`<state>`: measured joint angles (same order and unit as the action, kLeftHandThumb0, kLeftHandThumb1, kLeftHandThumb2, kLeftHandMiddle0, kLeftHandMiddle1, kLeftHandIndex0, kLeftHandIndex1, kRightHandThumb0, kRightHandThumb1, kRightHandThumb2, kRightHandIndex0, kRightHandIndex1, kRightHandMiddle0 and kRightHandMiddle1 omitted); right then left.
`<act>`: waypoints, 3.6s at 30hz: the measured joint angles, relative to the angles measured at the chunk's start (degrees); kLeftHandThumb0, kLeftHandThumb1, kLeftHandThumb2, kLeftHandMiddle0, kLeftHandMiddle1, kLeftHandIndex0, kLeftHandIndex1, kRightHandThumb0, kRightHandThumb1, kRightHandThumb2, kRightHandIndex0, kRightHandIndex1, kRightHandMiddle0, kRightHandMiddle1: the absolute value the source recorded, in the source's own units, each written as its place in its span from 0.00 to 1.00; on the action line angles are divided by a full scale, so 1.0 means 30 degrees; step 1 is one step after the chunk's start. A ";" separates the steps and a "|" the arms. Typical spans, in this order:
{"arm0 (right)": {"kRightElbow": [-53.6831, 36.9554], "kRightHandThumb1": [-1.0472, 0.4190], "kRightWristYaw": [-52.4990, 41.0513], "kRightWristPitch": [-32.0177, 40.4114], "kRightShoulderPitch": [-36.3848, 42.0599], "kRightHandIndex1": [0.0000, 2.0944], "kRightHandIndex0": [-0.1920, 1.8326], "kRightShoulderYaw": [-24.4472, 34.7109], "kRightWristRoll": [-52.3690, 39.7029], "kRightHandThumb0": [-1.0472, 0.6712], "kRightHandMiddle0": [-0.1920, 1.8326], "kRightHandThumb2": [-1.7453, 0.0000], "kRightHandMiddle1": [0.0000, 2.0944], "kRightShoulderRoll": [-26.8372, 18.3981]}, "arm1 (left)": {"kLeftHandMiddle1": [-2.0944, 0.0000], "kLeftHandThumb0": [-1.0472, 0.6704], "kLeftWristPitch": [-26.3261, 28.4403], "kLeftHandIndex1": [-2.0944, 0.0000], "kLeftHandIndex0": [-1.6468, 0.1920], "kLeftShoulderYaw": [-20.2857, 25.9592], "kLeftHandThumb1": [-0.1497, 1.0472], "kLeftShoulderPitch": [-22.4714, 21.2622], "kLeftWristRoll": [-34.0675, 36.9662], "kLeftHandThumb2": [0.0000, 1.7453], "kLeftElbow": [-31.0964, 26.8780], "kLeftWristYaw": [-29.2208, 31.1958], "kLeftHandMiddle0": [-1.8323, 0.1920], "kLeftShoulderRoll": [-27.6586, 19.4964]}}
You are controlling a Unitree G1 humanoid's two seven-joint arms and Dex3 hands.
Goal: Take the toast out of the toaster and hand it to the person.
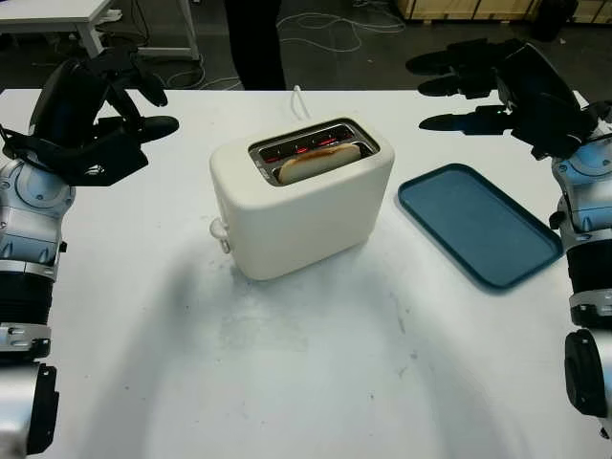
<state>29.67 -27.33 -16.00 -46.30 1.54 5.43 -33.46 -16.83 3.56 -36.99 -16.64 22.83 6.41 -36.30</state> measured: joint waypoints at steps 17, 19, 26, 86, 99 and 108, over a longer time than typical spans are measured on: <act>0.0001 0.20 0.0002 -0.0128 0.0077 0.00 0.52 0.0001 -0.0026 0.30 0.49 1.00 0.00 0.0002 | 0.31 0.00 0.0013 0.30 0.59 0.0006 0.89 0.0114 -0.0042 0.12 -0.0015 -0.0016 0.57 0.0000; 0.0001 0.20 0.0001 -0.0125 0.0101 0.00 0.53 0.0001 -0.0026 0.30 0.49 1.00 0.00 0.0002 | 0.31 0.00 0.0057 0.30 0.59 0.0006 0.89 0.0114 -0.0042 0.12 -0.0019 -0.0012 0.57 0.0000; -0.0008 0.20 -0.0025 -0.0109 0.0104 0.00 0.52 0.0003 -0.0069 0.31 0.49 1.00 0.00 0.0004 | 0.31 0.00 0.0104 0.30 0.59 0.0006 0.89 0.0114 -0.0031 0.11 -0.0053 -0.0012 0.56 0.0000; -0.0623 0.20 -0.0032 0.0159 0.0253 0.00 0.52 -0.0049 0.0005 0.33 0.49 1.00 0.00 0.0004 | 0.32 0.00 0.0291 0.31 0.59 0.0006 0.89 0.0243 0.0007 0.11 -0.0048 -0.0031 0.57 0.0001; -0.0624 0.21 0.0073 0.0165 0.0363 0.01 0.53 -0.0119 0.0197 0.29 0.50 1.00 0.00 0.0003 | 0.33 0.00 0.0272 0.32 0.58 0.0016 0.89 0.0244 0.0049 0.11 0.0039 -0.0037 0.56 0.0001; -0.0821 0.19 0.0255 0.0193 0.0366 0.00 0.52 -0.0206 0.0443 0.28 0.49 1.00 0.00 0.0002 | 0.33 0.00 0.0274 0.32 0.57 0.0043 0.89 0.0246 0.0183 0.10 0.0037 -0.0035 0.56 0.0001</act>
<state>27.21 -26.56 -15.42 -45.20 0.93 6.76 -33.45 -16.01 3.69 -36.25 -16.09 22.94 6.31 -36.30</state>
